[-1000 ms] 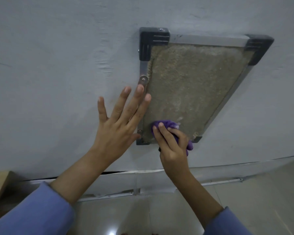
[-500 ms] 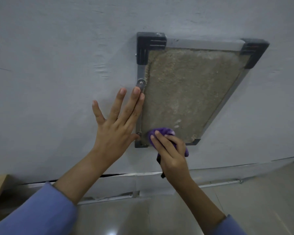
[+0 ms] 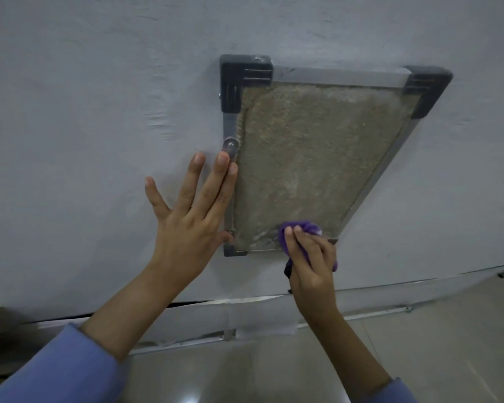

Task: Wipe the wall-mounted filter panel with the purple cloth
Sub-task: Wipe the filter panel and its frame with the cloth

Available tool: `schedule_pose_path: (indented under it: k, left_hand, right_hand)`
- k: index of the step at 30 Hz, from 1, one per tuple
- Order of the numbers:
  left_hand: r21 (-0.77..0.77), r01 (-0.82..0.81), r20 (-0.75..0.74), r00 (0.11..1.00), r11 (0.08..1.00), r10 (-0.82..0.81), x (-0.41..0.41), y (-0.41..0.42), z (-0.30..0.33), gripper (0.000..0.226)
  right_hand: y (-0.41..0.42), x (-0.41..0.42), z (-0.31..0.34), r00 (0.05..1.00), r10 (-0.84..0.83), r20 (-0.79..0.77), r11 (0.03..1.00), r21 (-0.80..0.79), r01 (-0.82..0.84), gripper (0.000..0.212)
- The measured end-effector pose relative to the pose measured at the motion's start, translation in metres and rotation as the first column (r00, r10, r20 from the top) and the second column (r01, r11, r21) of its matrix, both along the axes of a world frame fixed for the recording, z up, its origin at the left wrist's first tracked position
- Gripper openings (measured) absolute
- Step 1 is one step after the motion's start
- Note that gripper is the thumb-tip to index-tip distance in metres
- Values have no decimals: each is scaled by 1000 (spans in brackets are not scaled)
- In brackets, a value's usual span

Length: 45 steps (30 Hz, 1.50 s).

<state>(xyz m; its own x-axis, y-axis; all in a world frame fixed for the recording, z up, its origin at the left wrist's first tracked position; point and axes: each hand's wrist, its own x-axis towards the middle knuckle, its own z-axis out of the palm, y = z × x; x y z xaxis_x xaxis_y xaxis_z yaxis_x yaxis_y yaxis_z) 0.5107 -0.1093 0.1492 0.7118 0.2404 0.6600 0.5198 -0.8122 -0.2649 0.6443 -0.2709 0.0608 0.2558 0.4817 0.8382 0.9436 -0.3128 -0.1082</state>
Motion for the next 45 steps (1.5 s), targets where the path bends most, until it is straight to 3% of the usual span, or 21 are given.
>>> schedule_pose_path:
  k: [2,6,10,14,19,24,30,34,38,45]
  left_hand:
    - [-4,7,6,1000,1000,-7,0,0,0,143]
    - [-18,15,9,1000,1000,-15,0,-1,0,140]
    - [-22,28,14,1000,999,-27,1,-1,-1,141]
    - [-22,42,7,999,999,-42,1,1,0,141]
    - [-14,43,14,999,999,-43,2,1,-1,142]
    - [-20,54,5,999,998,-54,1,2,0,142]
    - [-17,54,10,999,998,-53,0,2,-1,142]
    - [-15,51,10,999,999,-51,1,2,-1,142]
    - [-17,74,14,997,997,-74,0,4,-1,143]
    - [-5,137,28,990,991,-136,-1,13,-1,130]
  right_hand:
    - [-5,-1,10,1000,25,-8,998,57,-25,26]
    - [5,10,39,999,-44,26,981,188,38,25]
    - [14,14,39,973,-206,102,960,211,181,24]
    - [14,13,29,993,-104,61,987,131,96,26]
    - [18,13,21,998,-56,28,993,104,52,48]
    - [8,5,16,999,15,-34,999,52,-13,35]
    - [12,7,31,999,36,-40,985,172,-29,32]
    - [18,-3,12,998,-19,-61,997,78,23,29]
    - [-1,-12,4,989,36,-140,998,-39,-42,34]
    - [26,-5,60,998,51,-41,985,169,-43,32]
